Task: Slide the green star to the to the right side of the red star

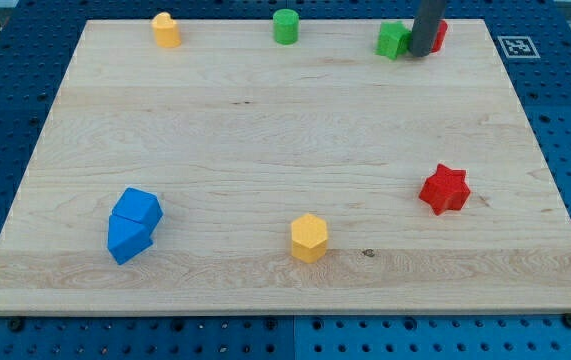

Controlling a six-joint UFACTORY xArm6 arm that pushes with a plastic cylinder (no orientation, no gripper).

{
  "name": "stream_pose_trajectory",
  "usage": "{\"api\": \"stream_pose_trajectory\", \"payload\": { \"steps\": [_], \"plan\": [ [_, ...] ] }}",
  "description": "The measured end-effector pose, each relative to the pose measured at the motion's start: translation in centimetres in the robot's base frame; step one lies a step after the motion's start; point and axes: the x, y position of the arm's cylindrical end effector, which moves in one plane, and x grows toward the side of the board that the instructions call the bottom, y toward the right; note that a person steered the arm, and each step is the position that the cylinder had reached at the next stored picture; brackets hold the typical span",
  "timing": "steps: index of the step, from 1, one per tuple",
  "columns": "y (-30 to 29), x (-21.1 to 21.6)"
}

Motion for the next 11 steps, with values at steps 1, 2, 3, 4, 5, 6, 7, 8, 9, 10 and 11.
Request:
{"api": "stream_pose_trajectory", "payload": {
  "steps": [1, 2, 3, 4, 5, 6, 7, 8, 9, 10, 11],
  "plan": [
    [-1.0, 2.5],
    [-2.9, 5.9],
    [-5.6, 3.6],
    [-11.1, 2.5],
    [-11.1, -0.9],
    [-10.7, -4.9],
    [-8.8, -7.0],
    [-7.2, -5.7],
    [-4.6, -3.9],
    [-3.7, -0.4],
    [-2.7, 1.8]
  ]
}}
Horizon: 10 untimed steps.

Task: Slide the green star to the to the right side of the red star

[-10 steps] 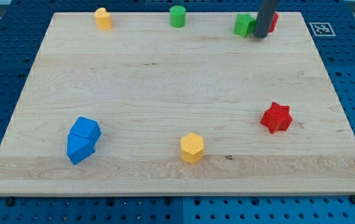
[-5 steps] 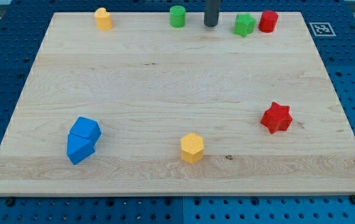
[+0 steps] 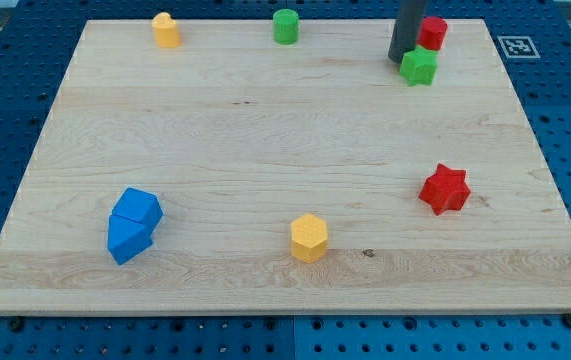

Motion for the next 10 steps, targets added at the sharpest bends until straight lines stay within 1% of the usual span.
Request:
{"api": "stream_pose_trajectory", "payload": {
  "steps": [1, 2, 3, 4, 9, 10],
  "plan": [
    [1.8, -0.7],
    [5.6, -0.6],
    [6.9, 2.0],
    [7.1, 3.6],
    [7.1, 8.1],
    [7.8, 4.7]
  ]
}}
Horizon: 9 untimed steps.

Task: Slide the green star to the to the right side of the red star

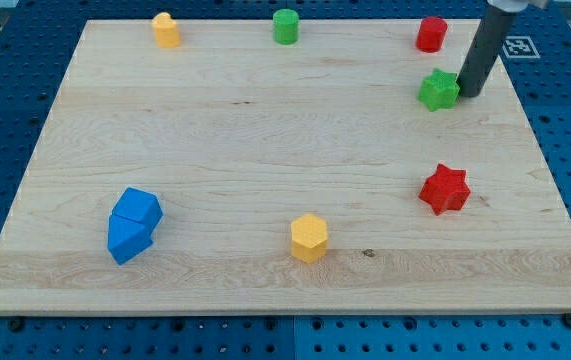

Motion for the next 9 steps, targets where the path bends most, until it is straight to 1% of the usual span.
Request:
{"api": "stream_pose_trajectory", "payload": {
  "steps": [1, 2, 3, 6, 8, 9],
  "plan": [
    [-1.8, -1.8],
    [-4.9, -0.5],
    [-6.4, 2.4],
    [-6.4, 10.4],
    [-5.5, 14.3],
    [-4.4, 15.0]
  ]
}}
